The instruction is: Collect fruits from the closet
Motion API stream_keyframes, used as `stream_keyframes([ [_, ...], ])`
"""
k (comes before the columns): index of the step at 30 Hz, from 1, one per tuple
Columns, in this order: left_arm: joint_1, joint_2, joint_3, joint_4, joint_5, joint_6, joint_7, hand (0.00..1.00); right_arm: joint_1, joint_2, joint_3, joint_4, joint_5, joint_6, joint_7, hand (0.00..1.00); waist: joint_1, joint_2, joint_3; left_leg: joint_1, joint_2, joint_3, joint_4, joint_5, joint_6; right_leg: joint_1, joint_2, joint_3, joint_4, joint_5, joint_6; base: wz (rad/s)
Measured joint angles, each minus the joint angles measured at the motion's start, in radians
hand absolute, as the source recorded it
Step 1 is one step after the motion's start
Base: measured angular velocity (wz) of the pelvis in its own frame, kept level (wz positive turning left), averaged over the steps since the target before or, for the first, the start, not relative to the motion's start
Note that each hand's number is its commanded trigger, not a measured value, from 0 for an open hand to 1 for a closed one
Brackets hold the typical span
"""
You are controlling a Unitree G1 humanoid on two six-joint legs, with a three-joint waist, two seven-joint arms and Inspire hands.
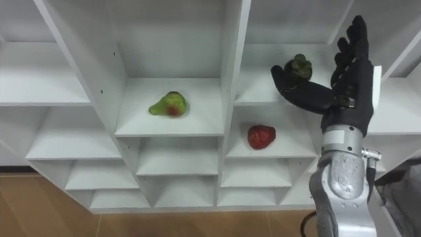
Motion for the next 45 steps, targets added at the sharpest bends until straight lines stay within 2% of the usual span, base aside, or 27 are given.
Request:
stream_keyframes([
  [4,-0.002,0.001,-0.011,0.0,0.0,0.0,0.009,1.0,-0.007,0.0,0.002,0.036,0.0,0.0,0.002,0.0,0.001,-0.007,0.0044,-0.001,0.0,-0.005,0.0,0.0,0.0,0.0,0.0,-0.003,0.0,0.0,0.0,0.03],
  [13,0.005,0.006,-0.007,-0.002,0.0,0.003,0.012,1.0,-0.025,-0.001,-0.003,0.16,-0.001,0.007,0.005,0.0,-0.003,-0.014,0.0022,0.002,-0.007,-0.023,0.011,0.001,0.001,0.019,-0.009,-0.03,-0.017,-0.001,0.001,0.07],
  [17,0.006,0.009,0.003,-0.004,0.0,0.015,0.014,1.0,-0.07,-0.015,-0.005,0.253,-0.001,0.012,0.003,0.0,0.001,-0.015,0.0019,0.002,-0.007,-0.029,0.015,0.0,0.001,0.029,-0.009,-0.033,-0.017,-0.001,0.002,0.05],
  [26,0.024,0.011,0.004,-0.012,0.0,0.024,0.017,1.0,-0.085,-0.039,-0.001,0.306,-0.022,0.013,-0.004,0.0,0.01,-0.025,-0.0024,0.002,-0.007,-0.031,0.017,0.001,0.001,0.033,-0.009,-0.038,-0.014,-0.001,0.002,0.0],
  [33,0.032,0.036,0.0,-0.012,0.0,0.045,0.023,1.0,-0.111,-0.053,0.0,0.334,-0.028,0.023,-0.033,0.0,0.022,-0.037,-0.0003,0.002,-0.008,-0.037,0.021,0.001,0.001,0.034,-0.01,-0.045,-0.015,-0.001,0.002,0.03],
  [40,0.033,0.039,-0.001,-0.019,0.0,0.062,0.04,1.0,-0.12,-0.053,0.002,0.356,-0.038,0.023,-0.043,0.0,0.024,-0.04,0.006,0.001,-0.008,-0.06,0.025,0.001,0.001,0.043,-0.011,-0.064,-0.016,-0.001,0.002,0.09],
  [45,0.035,0.039,-0.004,-0.034,0.045,0.068,0.04,1.0,-0.173,-0.053,0.004,0.412,-0.037,0.023,-0.04,0.0,0.027,-0.043,0.0086,0.0,-0.008,-0.059,0.025,0.001,0.001,0.043,-0.011,-0.062,-0.016,-0.001,0.002,0.0],
])
